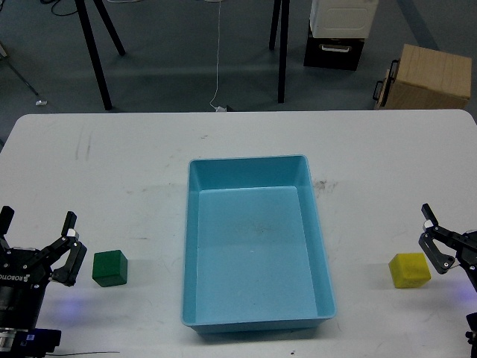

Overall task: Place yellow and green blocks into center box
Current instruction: 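Raise the right gripper and move it above the yellow cube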

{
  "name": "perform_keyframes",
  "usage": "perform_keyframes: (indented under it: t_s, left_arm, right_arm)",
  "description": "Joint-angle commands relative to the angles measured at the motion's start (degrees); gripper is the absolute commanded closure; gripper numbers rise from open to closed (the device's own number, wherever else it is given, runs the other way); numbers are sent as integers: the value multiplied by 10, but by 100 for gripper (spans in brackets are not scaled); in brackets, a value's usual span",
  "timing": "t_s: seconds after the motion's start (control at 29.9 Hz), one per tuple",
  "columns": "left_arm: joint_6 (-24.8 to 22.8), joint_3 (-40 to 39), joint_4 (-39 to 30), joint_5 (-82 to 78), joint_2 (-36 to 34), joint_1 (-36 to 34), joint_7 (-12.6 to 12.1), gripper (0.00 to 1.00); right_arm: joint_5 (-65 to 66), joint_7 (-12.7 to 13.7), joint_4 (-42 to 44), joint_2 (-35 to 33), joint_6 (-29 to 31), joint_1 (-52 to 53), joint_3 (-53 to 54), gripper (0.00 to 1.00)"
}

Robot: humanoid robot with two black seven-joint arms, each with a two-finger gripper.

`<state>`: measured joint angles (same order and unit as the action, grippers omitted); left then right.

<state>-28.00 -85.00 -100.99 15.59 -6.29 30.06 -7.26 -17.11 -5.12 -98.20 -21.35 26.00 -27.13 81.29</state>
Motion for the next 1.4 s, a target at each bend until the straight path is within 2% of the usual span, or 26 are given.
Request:
perform_keyframes:
  t_s: [0.0,0.17,0.3,0.4,0.57,0.67,0.77,0.84,0.94,1.04,1.1,1.17,1.24,1.37]
  left_arm:
    - [0,0,0,-1,3,-1,5,0]
    - [0,-1,0,-5,0,-2,6,0]
    - [0,1,0,-5,-1,-6,1,0]
    - [0,2,0,-6,0,-11,-1,0]
    - [0,2,1,-6,-1,-24,-1,0]
    - [0,3,1,-6,-1,-32,-1,0]
    - [0,3,1,-6,-1,-39,-1,0]
    - [0,5,2,-6,-2,-41,-1,0]
    - [0,10,4,-6,-2,-52,-1,0]
    - [0,23,5,-7,-2,-61,0,0]
    - [0,24,5,-13,-1,-64,1,0]
    - [0,24,5,-19,-1,-65,1,0]
    - [0,25,6,-21,-1,-67,1,0]
    - [0,25,6,-21,0,-69,1,0]
  right_arm:
    - [1,5,2,12,4,1,1,0]
    - [1,5,12,15,-9,29,-5,0]
    - [21,9,12,-12,-68,65,-3,0]
    - [72,26,6,-126,-115,116,-18,0]
    - [127,56,5,-306,-138,220,-91,0]
    - [195,89,11,-400,-168,322,-171,0]
    - [266,142,17,-439,-170,470,-300,0]
    - [309,159,26,-448,-170,576,-405,0]
    - [377,165,56,-439,-167,724,-572,0]
    - [441,167,76,-399,-163,871,-747,0]
    - [499,184,85,-382,-160,948,-845,0]
    - [566,200,94,-364,-144,1013,-922,0]
    - [609,203,97,-351,-122,1051,-981,0]
    - [661,207,89,-348,-77,1060,-1029,0]
